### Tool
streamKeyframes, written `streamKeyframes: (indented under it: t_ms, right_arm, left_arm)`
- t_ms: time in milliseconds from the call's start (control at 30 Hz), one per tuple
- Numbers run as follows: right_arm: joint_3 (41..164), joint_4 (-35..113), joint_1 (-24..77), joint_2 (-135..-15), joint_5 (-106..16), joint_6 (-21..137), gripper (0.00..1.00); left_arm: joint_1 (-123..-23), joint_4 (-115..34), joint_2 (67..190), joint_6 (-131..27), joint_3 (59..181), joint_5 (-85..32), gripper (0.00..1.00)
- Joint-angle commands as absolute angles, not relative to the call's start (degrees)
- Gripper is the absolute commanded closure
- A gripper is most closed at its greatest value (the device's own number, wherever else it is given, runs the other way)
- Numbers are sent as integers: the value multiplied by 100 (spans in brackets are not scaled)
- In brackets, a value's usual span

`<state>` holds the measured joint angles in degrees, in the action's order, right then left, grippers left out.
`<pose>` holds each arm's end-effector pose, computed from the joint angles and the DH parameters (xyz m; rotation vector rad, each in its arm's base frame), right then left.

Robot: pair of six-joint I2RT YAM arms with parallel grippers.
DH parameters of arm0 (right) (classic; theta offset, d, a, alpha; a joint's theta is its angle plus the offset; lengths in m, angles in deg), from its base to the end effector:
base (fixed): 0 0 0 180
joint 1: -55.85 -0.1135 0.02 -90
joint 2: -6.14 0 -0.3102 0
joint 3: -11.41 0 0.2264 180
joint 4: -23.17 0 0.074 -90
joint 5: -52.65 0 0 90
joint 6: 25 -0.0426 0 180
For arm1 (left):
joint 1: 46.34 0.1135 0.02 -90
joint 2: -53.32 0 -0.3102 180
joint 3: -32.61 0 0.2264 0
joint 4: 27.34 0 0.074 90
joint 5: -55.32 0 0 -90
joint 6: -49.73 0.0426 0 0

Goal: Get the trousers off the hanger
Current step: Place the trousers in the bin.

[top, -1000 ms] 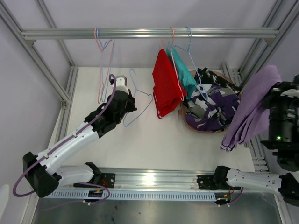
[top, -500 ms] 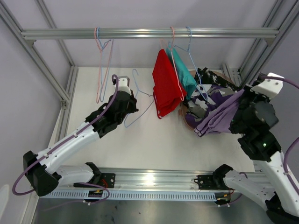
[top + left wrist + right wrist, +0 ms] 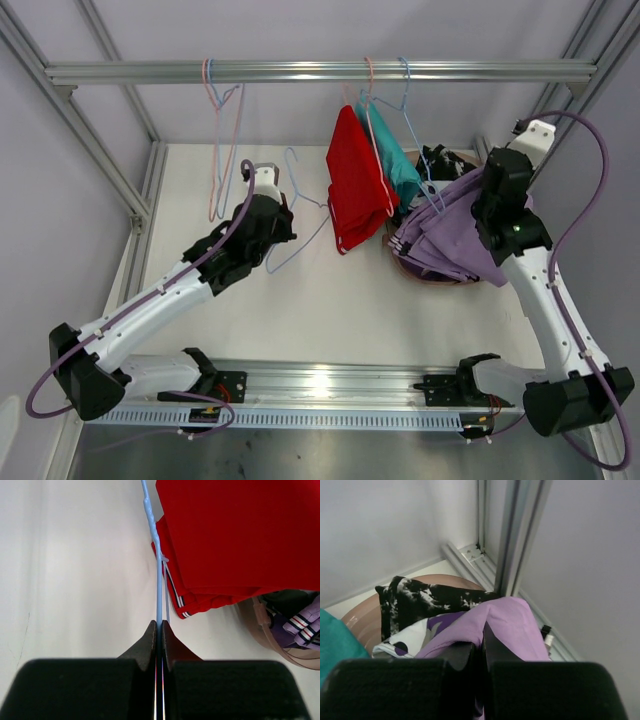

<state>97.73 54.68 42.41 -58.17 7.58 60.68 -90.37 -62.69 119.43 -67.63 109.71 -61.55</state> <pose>0.1997 0.0168 0.4607 0.4343 1.6518 -0.4479 0.1706 -0.1381 0.3941 -0.0145 1.9641 -0.3539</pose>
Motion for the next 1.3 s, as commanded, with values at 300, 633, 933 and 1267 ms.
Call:
streamKeyframes:
  t_ms: [300,633,933,1267]
  right_arm:
    - [11078,5303,5066,-7338,-474,5358,19]
    - [11537,5480,5066,-7156,-1195,5050,1]
    - [11572,5533,5171,-6944,-1511,4760,1]
    - [9959,5025,5119,-6514,-1915,4400,1]
  left_arm:
    - [-9090,-6213,11880,-6646,11319,-6228,100]
    - [-9090,-6222,11862,-6629,11328,-6236,100]
    - [-9090,-6248,11827,-6646,11337,-6157,100]
    - [-9090,-6248,11792,-6655,11355,-6096,100]
